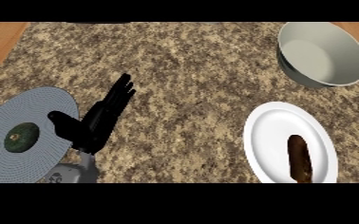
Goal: Pick the lemon from the plate and place it in the bowl
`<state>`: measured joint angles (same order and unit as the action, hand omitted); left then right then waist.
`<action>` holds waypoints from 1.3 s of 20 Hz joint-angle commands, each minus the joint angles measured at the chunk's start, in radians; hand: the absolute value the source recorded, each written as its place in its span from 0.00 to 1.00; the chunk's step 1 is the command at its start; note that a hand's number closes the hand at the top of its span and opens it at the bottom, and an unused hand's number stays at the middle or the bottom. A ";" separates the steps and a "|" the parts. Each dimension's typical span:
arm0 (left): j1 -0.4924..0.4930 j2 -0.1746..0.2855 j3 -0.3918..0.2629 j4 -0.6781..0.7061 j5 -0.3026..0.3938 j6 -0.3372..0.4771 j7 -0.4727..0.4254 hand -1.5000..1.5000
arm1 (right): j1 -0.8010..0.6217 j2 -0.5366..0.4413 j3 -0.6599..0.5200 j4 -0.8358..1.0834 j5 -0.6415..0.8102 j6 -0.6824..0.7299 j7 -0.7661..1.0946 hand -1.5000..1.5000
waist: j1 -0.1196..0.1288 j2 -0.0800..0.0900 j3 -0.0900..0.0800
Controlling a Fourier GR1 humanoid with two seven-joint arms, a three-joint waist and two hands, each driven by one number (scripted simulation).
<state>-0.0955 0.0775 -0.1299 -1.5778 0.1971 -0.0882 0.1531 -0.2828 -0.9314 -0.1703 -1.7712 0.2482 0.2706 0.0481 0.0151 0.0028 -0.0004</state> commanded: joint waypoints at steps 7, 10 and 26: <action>-0.056 -0.023 -0.002 0.033 -0.010 -0.005 0.019 0.50 | -0.355 0.159 0.156 0.514 0.235 -0.121 -0.161 1.00 | 0.019 0.006 0.001; 0.000 -0.018 -0.015 0.000 -0.016 -0.016 0.007 0.50 | -0.424 0.199 0.176 0.680 0.321 -0.197 -0.240 1.00 | 0.021 0.005 0.001; -0.072 -0.046 -0.028 -0.025 -0.033 0.011 0.048 0.50 | -0.703 0.310 0.130 1.408 0.435 -0.284 -0.382 0.00 | 0.059 0.024 0.004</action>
<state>-0.1480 0.0407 -0.1529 -1.5795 0.1718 -0.0947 0.1761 -0.9331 -0.6404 0.0012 -0.4854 0.7100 -0.0211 -0.2670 0.0710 0.0254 0.0029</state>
